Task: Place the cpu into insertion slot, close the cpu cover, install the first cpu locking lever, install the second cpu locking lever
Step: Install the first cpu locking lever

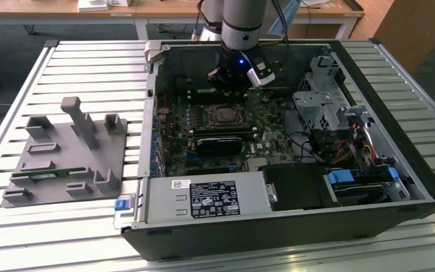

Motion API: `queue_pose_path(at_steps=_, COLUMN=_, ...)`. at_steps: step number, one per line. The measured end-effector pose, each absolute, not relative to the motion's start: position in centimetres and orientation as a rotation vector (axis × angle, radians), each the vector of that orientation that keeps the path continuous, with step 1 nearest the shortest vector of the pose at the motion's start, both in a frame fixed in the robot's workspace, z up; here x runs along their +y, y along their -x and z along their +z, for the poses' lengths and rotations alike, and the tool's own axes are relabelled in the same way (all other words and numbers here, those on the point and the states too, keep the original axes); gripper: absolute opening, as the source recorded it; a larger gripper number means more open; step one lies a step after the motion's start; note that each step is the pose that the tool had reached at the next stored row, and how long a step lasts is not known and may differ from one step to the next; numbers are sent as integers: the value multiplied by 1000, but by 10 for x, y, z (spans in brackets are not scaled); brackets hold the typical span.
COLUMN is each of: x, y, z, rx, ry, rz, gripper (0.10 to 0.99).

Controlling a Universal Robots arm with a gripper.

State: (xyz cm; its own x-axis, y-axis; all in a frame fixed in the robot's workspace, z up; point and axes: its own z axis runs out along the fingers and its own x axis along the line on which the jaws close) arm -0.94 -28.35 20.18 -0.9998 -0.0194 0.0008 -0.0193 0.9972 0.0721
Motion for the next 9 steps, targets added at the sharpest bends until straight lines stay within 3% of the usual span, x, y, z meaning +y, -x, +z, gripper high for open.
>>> queue_pose_path(at_steps=9, x=-284, y=9, z=199, rx=-3139, ry=-30, rz=-78, gripper=106)
